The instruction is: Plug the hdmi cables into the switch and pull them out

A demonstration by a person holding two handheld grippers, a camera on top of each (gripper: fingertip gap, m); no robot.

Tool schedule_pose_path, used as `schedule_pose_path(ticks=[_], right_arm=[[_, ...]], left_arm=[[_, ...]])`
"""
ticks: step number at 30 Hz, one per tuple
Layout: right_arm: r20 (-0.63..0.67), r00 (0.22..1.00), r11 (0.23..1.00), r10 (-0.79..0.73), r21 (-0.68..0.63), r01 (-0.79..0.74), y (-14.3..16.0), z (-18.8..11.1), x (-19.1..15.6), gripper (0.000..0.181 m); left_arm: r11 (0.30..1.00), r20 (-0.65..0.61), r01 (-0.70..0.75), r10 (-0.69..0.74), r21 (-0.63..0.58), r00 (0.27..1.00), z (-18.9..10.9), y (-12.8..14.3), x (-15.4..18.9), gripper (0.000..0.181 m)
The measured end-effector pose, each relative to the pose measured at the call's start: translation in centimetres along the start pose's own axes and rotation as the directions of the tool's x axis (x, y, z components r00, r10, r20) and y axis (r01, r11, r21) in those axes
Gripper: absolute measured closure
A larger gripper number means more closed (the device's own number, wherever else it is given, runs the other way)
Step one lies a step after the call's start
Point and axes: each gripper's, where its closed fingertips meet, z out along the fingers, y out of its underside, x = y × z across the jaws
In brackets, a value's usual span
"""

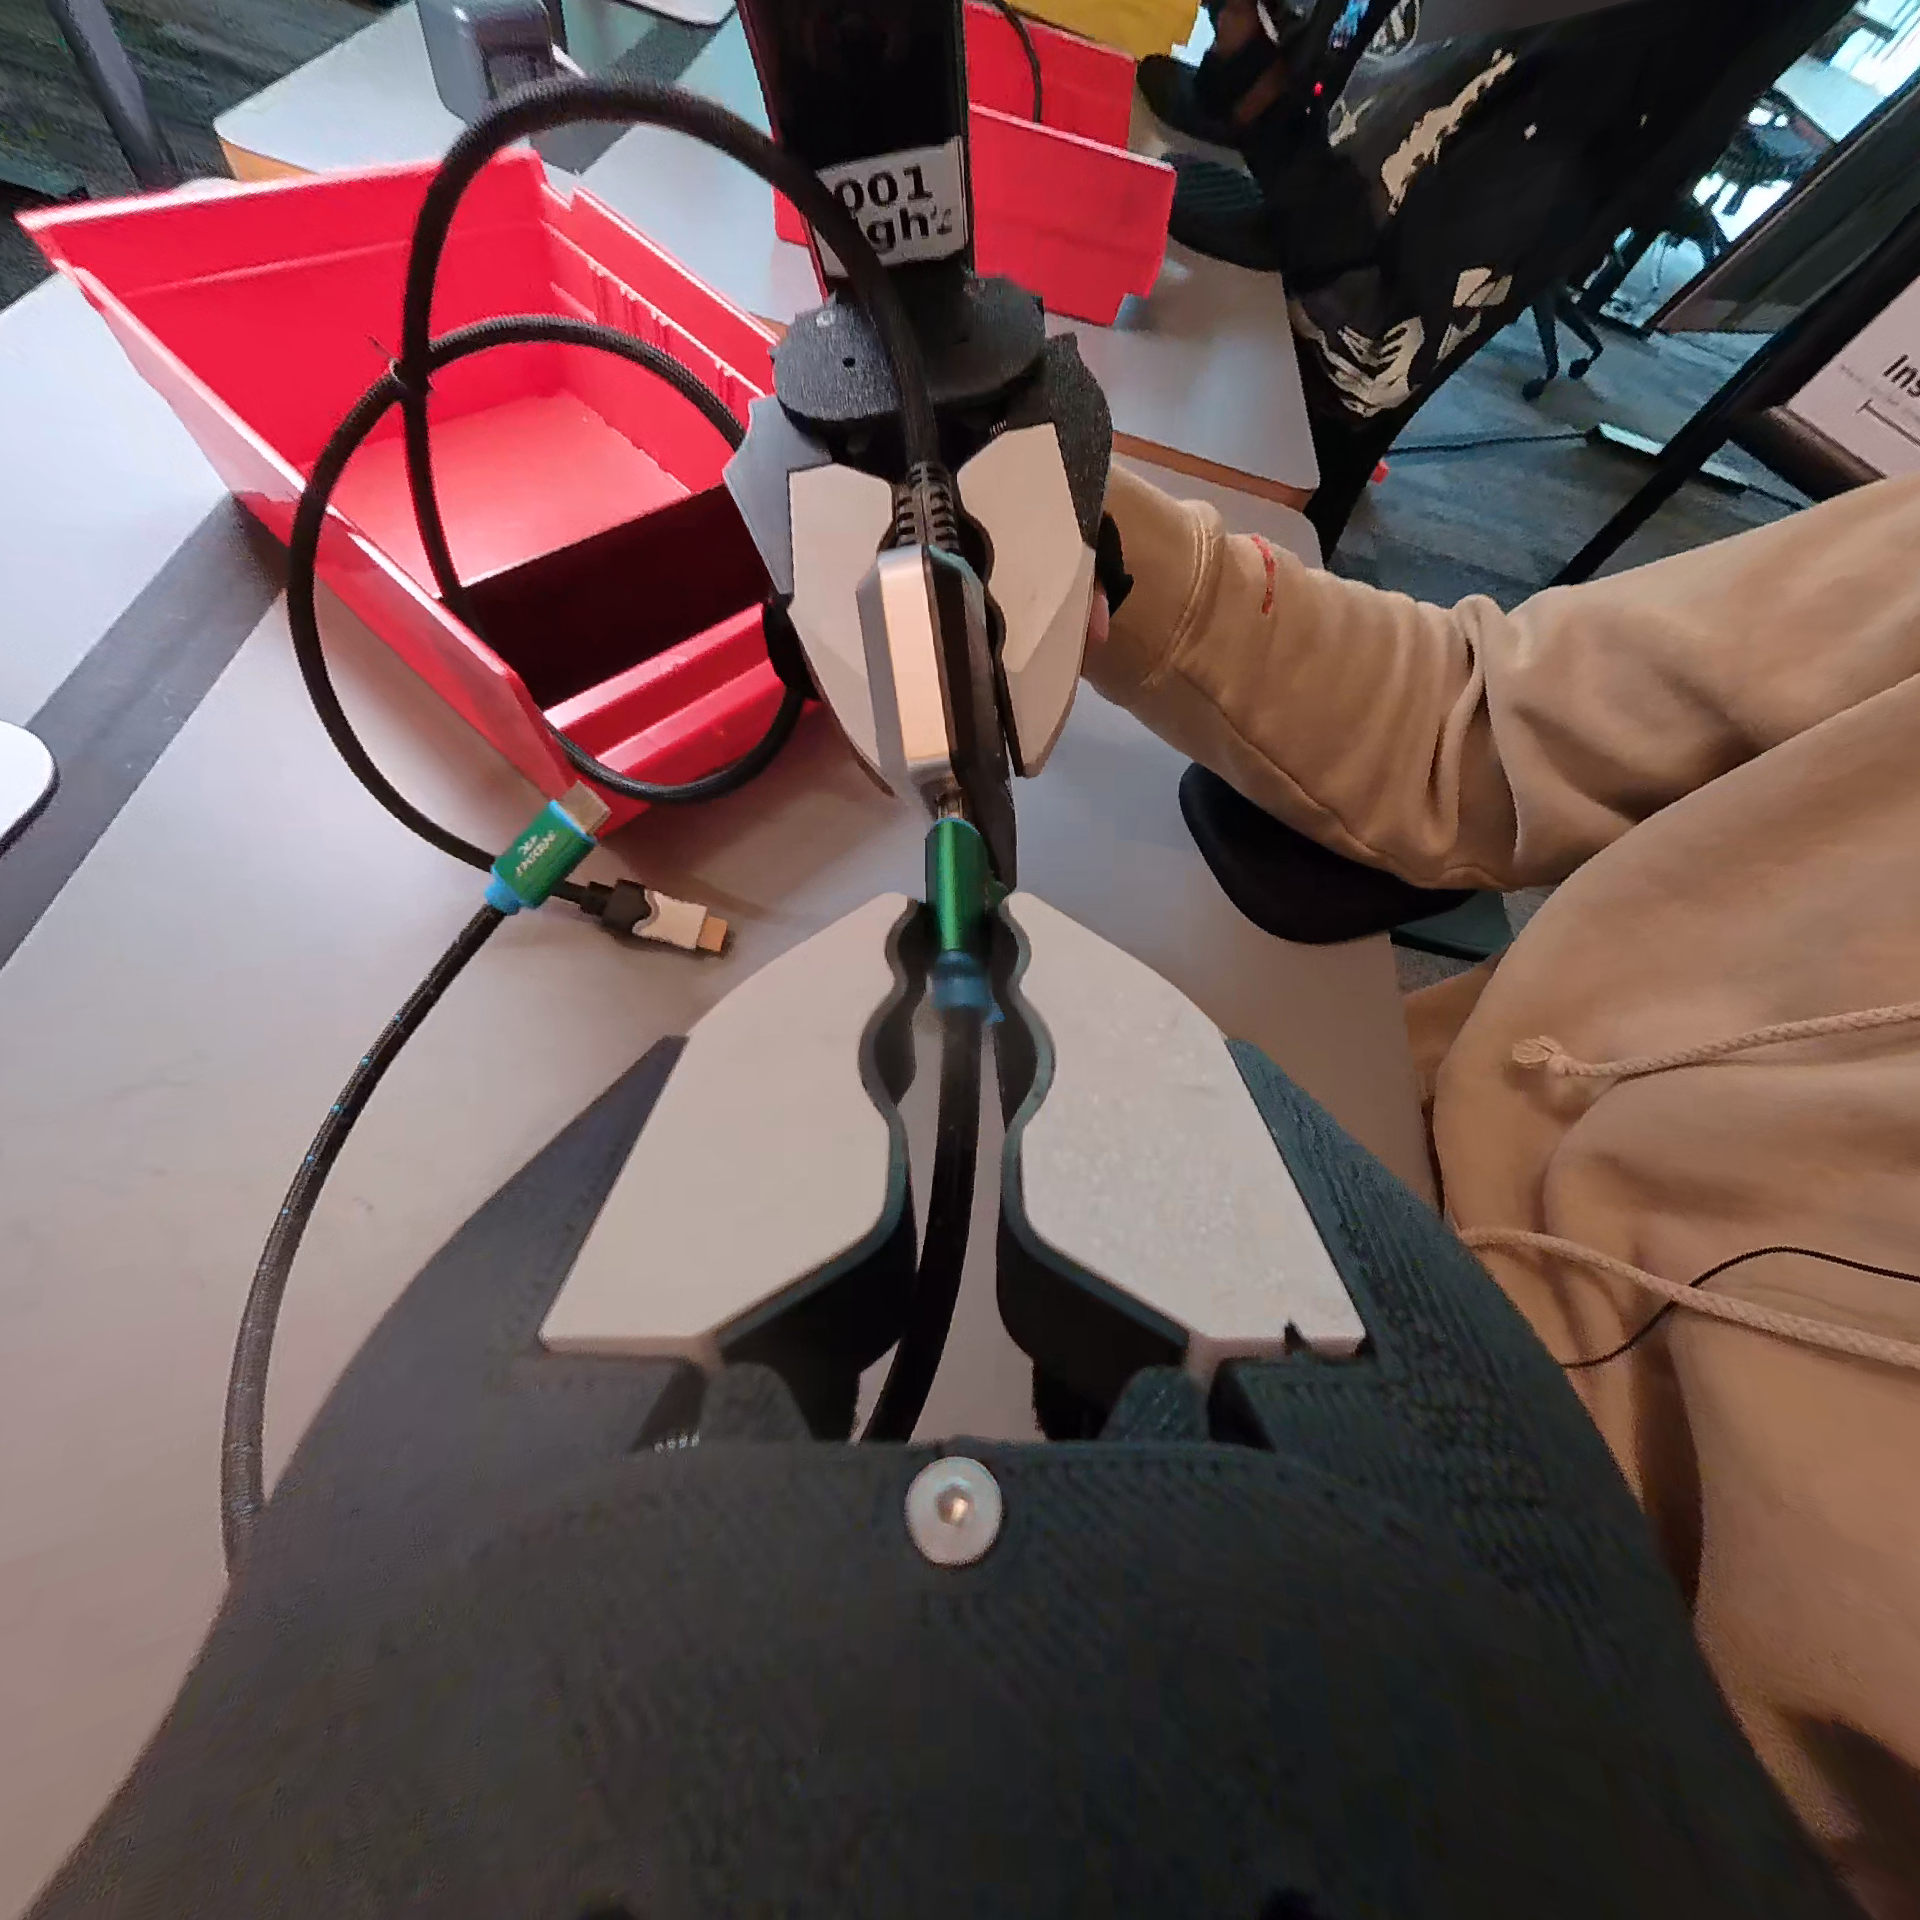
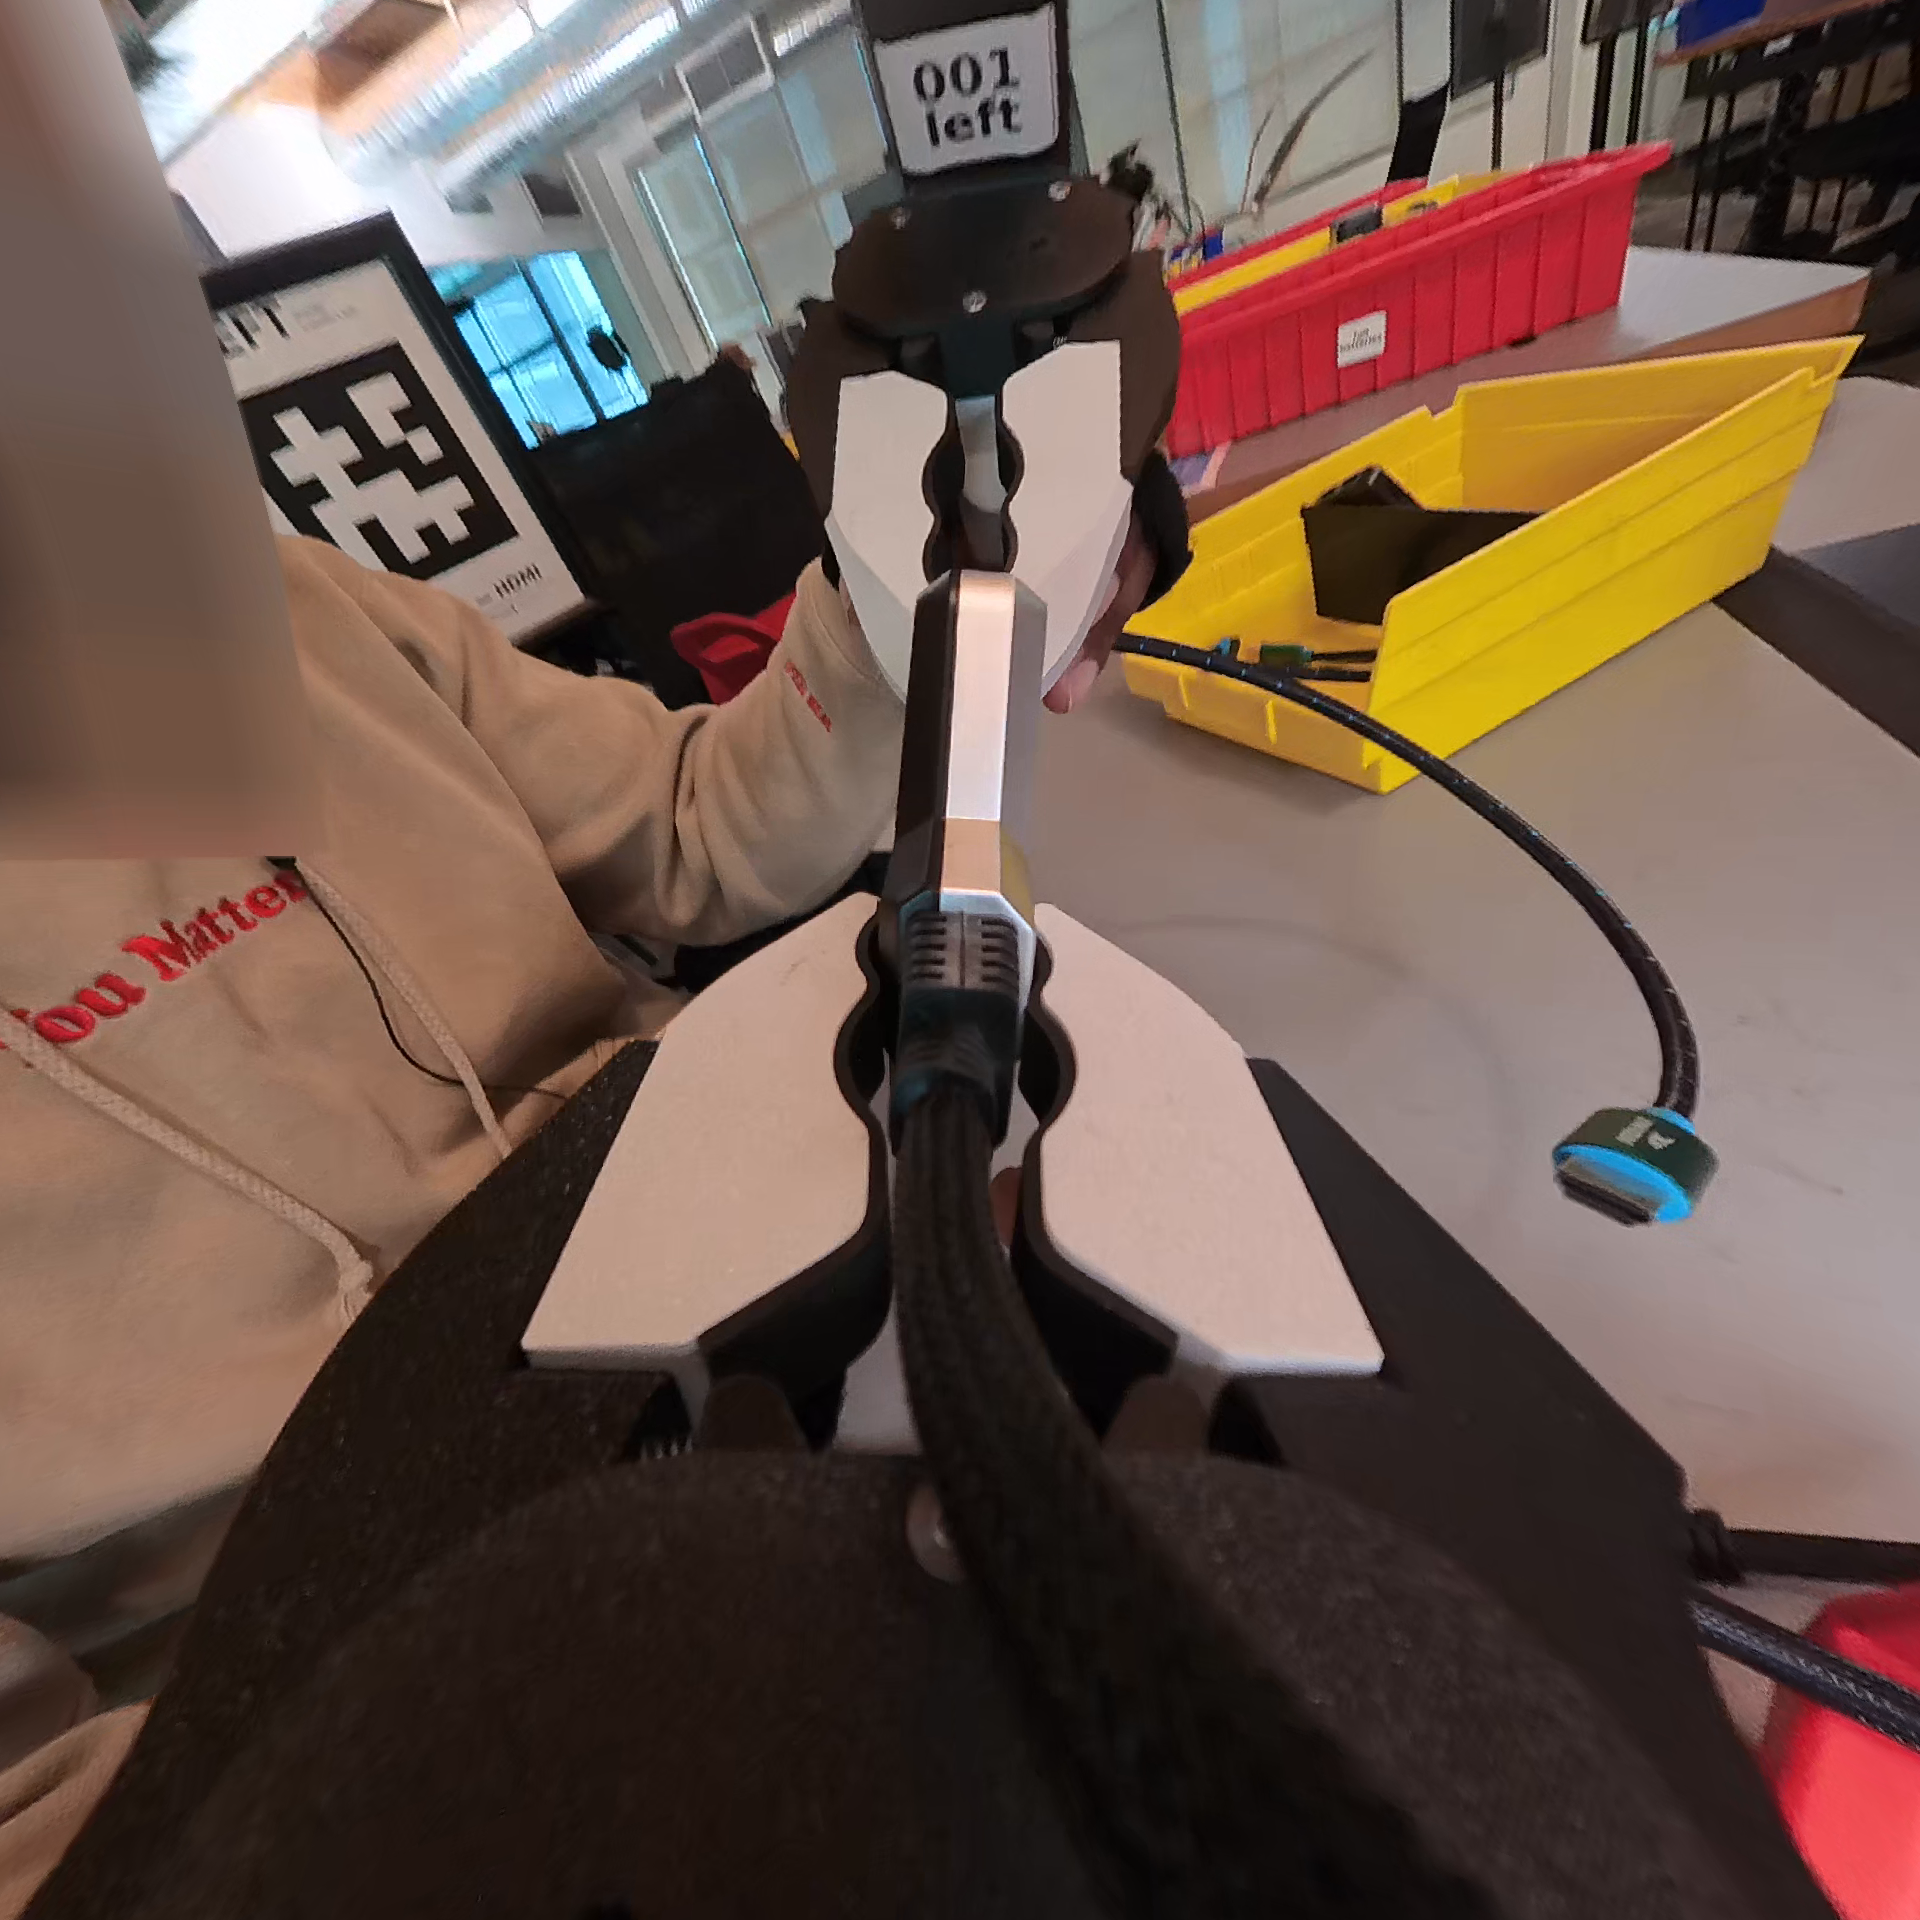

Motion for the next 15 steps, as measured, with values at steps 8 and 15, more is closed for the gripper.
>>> schedule_pose_path(ticks=[8,15], right_arm=[[-0.01,1.0,0.999,0.027,0.027,-0.027,-0.1,-0.3,0.4,0.159],[-0.041,0.998,0.992,0.046,-0.116,-0.051,2.0,-0.5,0.5,0.159]], left_arm=[[0.998,-0.006,0.022,-0.022,0.055,1.0,0.7,-0.5,-0.5,0.169],[0.998,-0.051,0.056,-0.058,-0.03,0.997,2.2,1.2,-0.5,0.17]])
